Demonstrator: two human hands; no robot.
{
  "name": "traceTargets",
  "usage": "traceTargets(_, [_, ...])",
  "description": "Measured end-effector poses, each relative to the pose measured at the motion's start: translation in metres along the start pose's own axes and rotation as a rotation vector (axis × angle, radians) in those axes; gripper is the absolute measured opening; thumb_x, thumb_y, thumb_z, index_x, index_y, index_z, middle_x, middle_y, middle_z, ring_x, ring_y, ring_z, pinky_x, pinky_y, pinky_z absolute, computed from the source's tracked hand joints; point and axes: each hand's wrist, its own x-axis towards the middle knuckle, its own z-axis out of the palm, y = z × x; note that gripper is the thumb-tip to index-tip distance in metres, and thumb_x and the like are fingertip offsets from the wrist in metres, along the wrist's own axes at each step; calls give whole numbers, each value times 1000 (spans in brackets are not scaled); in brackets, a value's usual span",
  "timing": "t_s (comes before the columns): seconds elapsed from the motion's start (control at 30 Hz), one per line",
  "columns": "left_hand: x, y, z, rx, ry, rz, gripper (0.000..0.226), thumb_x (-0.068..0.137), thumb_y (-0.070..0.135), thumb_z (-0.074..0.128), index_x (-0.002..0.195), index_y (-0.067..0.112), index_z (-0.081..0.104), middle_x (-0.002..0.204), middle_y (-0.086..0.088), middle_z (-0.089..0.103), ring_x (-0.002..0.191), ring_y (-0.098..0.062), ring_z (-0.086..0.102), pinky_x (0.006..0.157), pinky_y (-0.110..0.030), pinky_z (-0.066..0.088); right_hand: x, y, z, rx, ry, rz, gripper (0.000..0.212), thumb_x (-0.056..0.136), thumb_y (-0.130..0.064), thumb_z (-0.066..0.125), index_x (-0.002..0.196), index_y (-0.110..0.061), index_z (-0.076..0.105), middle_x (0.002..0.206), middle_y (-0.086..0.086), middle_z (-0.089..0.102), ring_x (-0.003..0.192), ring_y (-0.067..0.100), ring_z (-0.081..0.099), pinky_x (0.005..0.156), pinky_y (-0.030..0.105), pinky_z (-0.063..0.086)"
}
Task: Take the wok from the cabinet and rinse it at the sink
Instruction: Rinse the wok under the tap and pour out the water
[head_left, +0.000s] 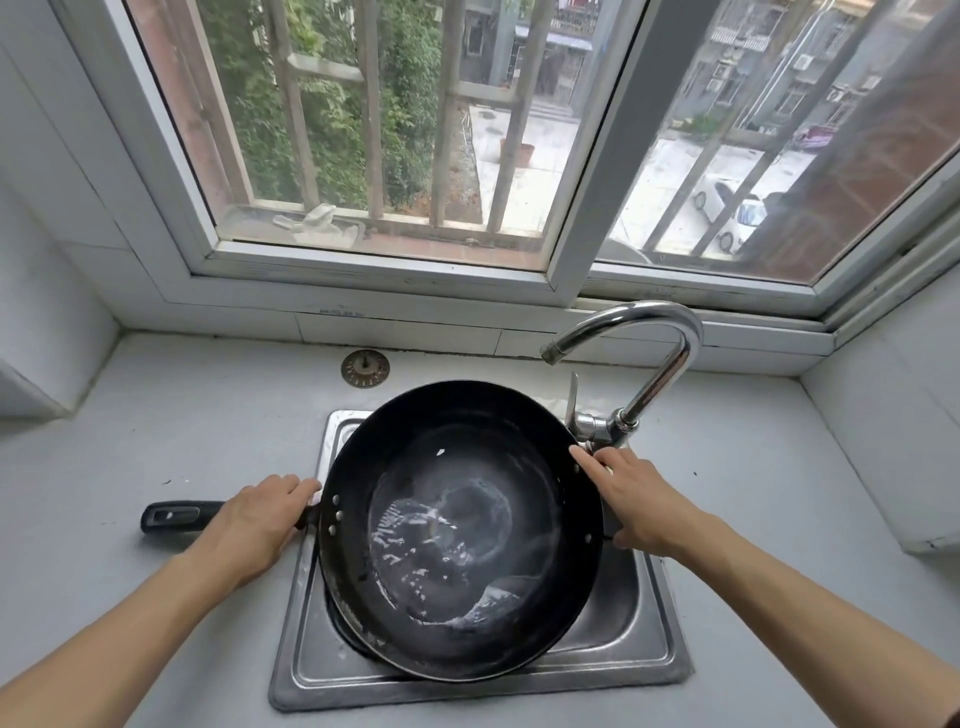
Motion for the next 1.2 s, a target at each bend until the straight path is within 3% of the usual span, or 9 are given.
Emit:
traceTargets(0.07, [-2,0,-1,16,25,-3,57,87,16,59,140,23,38,111,1,56,100,-24,56,81,-36,48,4,0,4,-24,12,-3,128,63,-30,85,154,-19,-4,135,8,38,117,26,40,98,35,40])
traceTargets(0.13, [-3,-2,-2,84,101,38,81,71,6,72,144,20,39,90,1,56,73,-23,54,62,-35,49,6,0,7,-44,15,-2,129,62,-33,85,153,-17,-5,132,9,39,113,26,40,96,35,40])
traceTargets(0.2, [-3,-4,-2,210,223,107,102,46,-6,79,141,16,47,71,3,47,53,-17,34,45,-28,34,7,1,10,-57,17,-3,129,61,-34,84,153,-14,-5,131,9,38,112,26,39,96,35,40])
traceTargets(0.4, [-8,-3,-10,327,288,221,114,35,-22,66,142,12,45,75,0,45,58,-20,42,48,-29,29,5,1,20,-46,51,4,131,57,-28,83,153,-12,-4,127,9,35,110,25,36,96,33,38])
traceTargets(0.53, [-14,-2,-15,330,343,231,114,40,-29,56,147,7,37,81,-5,47,64,-23,43,50,-34,32,1,4,26,-55,157,43,128,48,-19,81,152,-7,9,120,13,44,105,31,47,86,38,45])
traceTargets(0.73, [-6,-3,-10,255,409,185,106,55,-20,72,150,8,32,88,-6,52,70,-25,45,55,-35,33,8,13,32,-5,410,69,118,45,2,74,151,-3,23,118,17,47,104,36,49,83,42,48])
traceTargets(0.9, [7,-9,6,260,550,212,83,76,-8,50,153,10,24,95,-8,56,74,-28,48,60,-37,31,25,24,48,66,527,79,119,43,-3,85,148,-7,28,123,14,44,108,33,47,87,43,46])
traceTargets(1.07, [20,-17,16,253,638,192,84,75,-5,55,152,15,27,97,-11,58,75,-33,51,60,-41,30,41,23,72,144,637,89,116,46,-9,92,144,-7,30,124,17,42,105,36,45,80,51,48])
traceTargets(1.2, [20,-16,12,267,711,208,72,82,0,55,149,13,32,96,-14,59,75,-35,50,60,-42,29,51,22,80,159,710,89,116,44,-8,92,143,-9,31,123,17,41,105,37,45,79,50,46])
